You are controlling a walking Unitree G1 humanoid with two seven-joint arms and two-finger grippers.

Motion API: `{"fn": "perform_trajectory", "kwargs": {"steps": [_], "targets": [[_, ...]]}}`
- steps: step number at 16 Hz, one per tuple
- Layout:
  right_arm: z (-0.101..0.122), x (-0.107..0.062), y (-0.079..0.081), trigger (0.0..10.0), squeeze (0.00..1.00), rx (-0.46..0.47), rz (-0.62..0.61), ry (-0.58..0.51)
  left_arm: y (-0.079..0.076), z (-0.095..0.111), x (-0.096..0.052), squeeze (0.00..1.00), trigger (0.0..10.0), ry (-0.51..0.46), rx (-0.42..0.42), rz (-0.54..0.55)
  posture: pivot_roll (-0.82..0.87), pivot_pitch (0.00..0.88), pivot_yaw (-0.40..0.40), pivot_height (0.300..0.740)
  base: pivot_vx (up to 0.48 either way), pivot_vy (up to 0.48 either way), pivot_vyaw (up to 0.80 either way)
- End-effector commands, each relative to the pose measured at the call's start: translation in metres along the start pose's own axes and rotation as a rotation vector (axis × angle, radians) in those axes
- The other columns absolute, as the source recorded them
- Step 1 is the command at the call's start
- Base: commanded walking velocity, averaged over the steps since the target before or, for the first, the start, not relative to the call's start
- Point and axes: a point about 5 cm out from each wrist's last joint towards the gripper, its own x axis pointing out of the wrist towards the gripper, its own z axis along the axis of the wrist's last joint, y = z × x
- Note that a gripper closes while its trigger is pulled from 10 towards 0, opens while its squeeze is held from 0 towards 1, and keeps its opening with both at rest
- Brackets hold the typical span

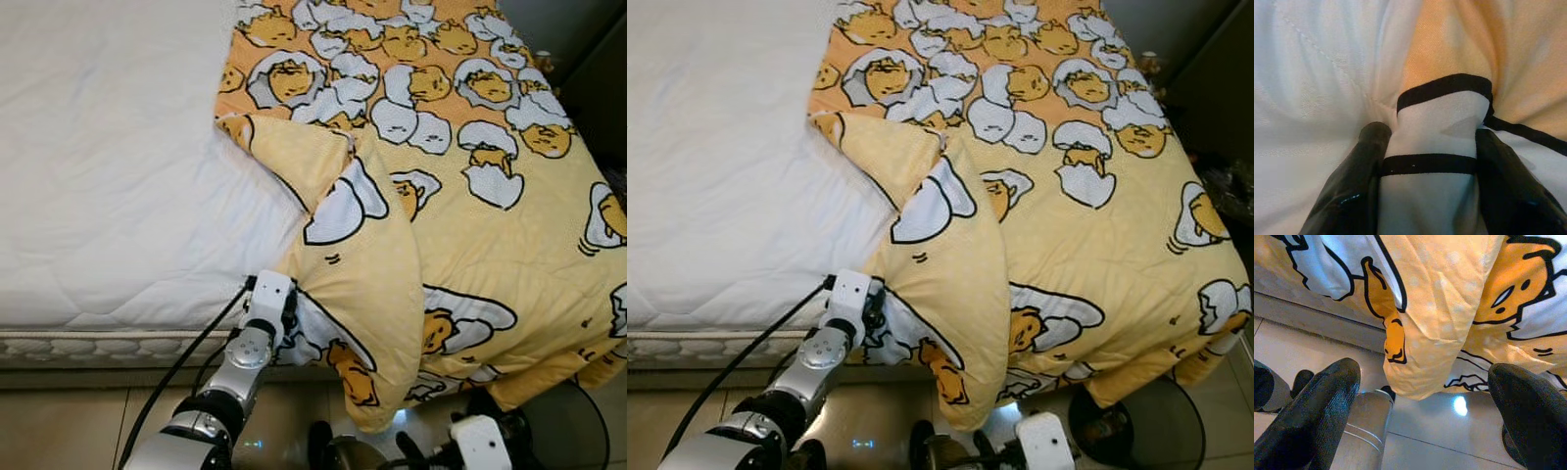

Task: Clean up the room

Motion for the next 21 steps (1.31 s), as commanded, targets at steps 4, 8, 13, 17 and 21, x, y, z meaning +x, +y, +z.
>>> {"fn": "perform_trajectory", "kwargs": {"steps": [4, 8, 13, 17, 21], "targets": [[0.001, 0.016, -0.02, 10.0, 0.0, -0.019, -0.038, 0.001, -0.01, -0.03, -0.009, 0.0, 0.0, 0.159, -0.045, -0.081, -0.11, 0.202, -0.144, 0.74, 0.0, 0.0, 0.0], [0.014, 0.031, -0.023, 10.0, 0.0, 0.009, 0.0, -0.073, -0.018, -0.024, -0.007, 0.0, 0.0, 0.124, -0.006, -0.148, -0.09, 0.16, -0.13, 0.74, 0.0, 0.0, 0.0], [0.016, 0.05, -0.018, 10.0, 0.0, 0.074, 0.129, -0.069, -0.028, -0.011, -0.003, 0.0, 0.0, 0.079, 0.018, -0.218, -0.05, 0.087, -0.098, 0.74, 0.0, 0.0, 0.0], [0.019, 0.058, -0.029, 10.0, 0.0, 0.055, 0.126, -0.075, -0.039, -0.007, -0.003, 0.0, 10.0, 0.071, 0.083, -0.257, -0.05, 0.056, -0.109, 0.74, 0.0, 0.0, 0.0], [0.028, 0.064, -0.032, 10.0, 0.0, 0.05, 0.106, -0.106, -0.033, -0.007, -0.005, 0.0, 10.0, 0.015, 0.072, -0.229, -0.03, 0.052, -0.109, 0.74, 0.0, 0.0, 0.0]]}}
